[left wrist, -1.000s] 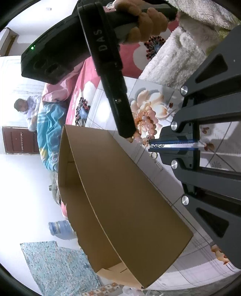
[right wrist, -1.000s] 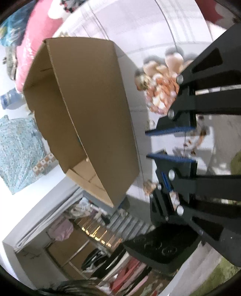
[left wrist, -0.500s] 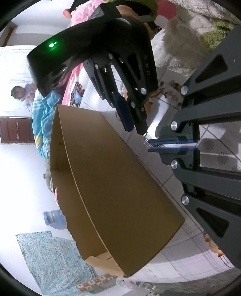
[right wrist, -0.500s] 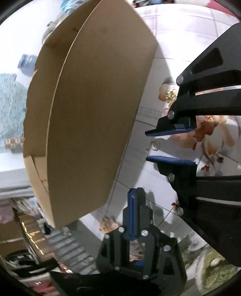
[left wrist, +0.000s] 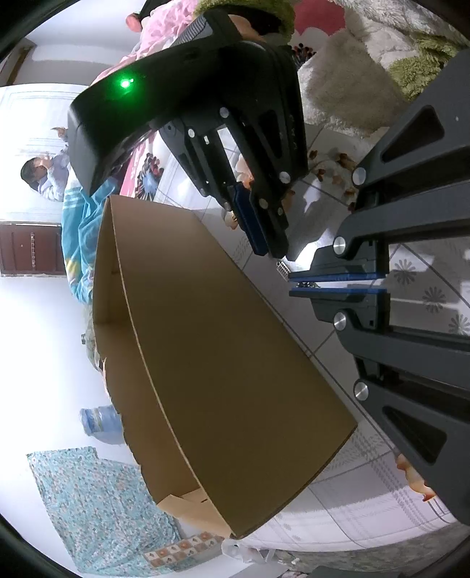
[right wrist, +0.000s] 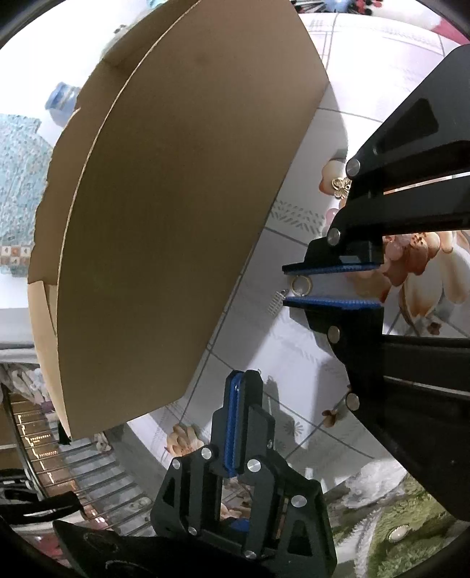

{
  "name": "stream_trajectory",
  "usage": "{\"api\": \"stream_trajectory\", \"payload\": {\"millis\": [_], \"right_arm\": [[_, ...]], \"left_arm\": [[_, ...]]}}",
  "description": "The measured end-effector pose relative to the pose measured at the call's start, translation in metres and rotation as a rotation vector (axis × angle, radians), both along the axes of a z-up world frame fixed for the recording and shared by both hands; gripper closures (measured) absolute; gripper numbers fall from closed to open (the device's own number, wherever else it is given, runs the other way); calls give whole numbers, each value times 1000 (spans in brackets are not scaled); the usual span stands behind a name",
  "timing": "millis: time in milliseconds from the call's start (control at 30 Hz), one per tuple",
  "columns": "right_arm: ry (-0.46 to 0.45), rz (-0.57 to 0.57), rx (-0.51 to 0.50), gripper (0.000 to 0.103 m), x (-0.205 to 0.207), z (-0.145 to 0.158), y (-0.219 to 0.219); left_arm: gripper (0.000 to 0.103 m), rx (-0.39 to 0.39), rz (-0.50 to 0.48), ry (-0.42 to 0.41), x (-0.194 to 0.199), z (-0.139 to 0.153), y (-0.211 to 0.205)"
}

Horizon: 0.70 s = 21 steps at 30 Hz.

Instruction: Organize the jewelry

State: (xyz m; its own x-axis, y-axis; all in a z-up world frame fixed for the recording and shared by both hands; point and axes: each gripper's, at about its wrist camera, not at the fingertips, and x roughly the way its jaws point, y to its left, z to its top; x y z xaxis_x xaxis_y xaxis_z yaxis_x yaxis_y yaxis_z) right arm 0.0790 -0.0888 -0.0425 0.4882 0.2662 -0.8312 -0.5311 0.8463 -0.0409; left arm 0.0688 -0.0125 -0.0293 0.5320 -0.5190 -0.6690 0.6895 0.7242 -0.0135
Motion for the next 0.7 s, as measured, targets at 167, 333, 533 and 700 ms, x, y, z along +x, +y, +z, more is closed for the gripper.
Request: {"api": "stream_trajectory", "payload": {"millis": [167, 333, 533, 700], "right_arm": [[5, -19, 24, 94, 2, -2, -3], [-11, -41, 57, 94, -4, 11, -19], [-96, -58, 157, 94, -24, 56, -34], [-194, -56, 268, 94, -28, 105, -43]], "left_arm": [[101, 3, 2, -10, -1, 2, 1], [101, -1, 4, -21, -6, 9, 4], [101, -64, 1, -45, -12, 44, 11], [101, -123, 31, -99, -3, 87, 19]]}}
